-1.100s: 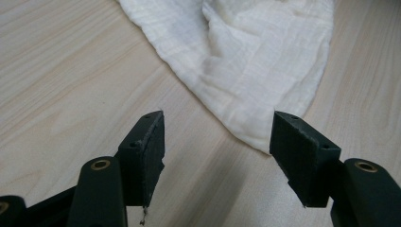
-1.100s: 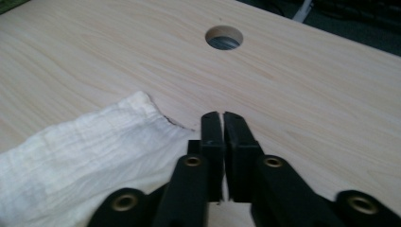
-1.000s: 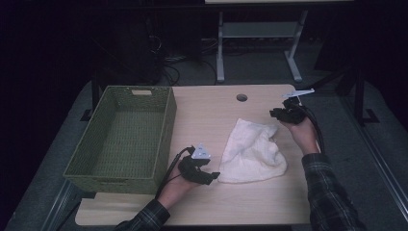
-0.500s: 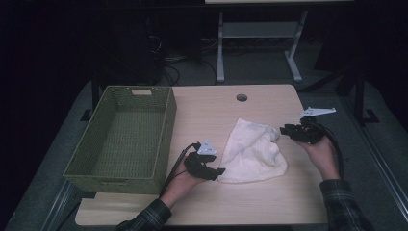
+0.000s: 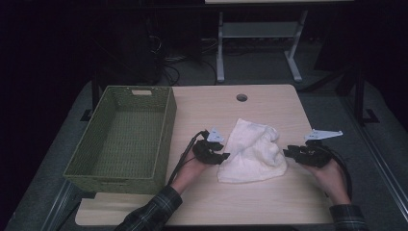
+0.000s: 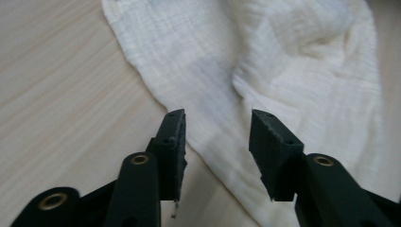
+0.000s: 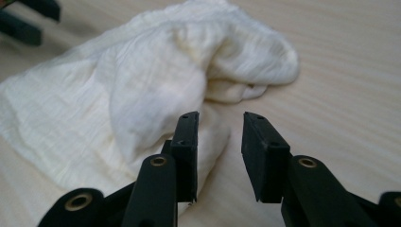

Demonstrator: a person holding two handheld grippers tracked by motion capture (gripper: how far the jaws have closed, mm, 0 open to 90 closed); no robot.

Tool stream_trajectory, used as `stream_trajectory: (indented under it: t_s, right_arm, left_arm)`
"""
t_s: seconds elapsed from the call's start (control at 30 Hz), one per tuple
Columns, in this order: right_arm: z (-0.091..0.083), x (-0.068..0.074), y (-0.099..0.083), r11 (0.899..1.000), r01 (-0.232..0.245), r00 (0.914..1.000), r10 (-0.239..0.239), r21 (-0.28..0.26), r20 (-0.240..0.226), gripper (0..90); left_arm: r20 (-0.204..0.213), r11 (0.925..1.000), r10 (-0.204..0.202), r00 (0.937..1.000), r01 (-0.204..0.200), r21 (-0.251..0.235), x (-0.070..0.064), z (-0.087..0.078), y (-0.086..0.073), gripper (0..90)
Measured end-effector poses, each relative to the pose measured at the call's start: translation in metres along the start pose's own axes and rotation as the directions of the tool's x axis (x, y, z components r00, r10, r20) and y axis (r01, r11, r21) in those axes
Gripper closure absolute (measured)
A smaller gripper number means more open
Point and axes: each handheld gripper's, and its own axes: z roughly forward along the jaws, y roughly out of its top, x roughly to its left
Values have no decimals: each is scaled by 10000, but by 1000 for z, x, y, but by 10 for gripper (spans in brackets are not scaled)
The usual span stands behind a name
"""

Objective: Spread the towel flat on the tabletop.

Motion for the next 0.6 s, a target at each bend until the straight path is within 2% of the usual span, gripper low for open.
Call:
stream_trajectory:
  t_s: [0.2,0.3,0.4,0.47,0.6]
  right_arm:
    - [4,6,-8,9996,43,9998,-37,280,-206,654]
    - [6,7,-9,9995,-22,9994,33,326,-356,653]
    - [9,9,-10,9990,0,9995,14,438,-316,653]
    - [11,8,-11,9984,-71,9996,87,559,-285,681]
    - [13,9,-13,9977,63,9993,-37,668,-383,828]
  left_arm:
    - [-185,9998,102,9998,-99,191,11,20,9,616]
    - [-99,9996,85,9999,-82,277,14,31,12,614]
    - [-123,9979,329,9994,-322,564,14,42,13,617]
    - [-104,9971,460,9989,-453,615,13,45,14,663]
    - [-381,9955,641,9972,-612,726,11,47,16,860]
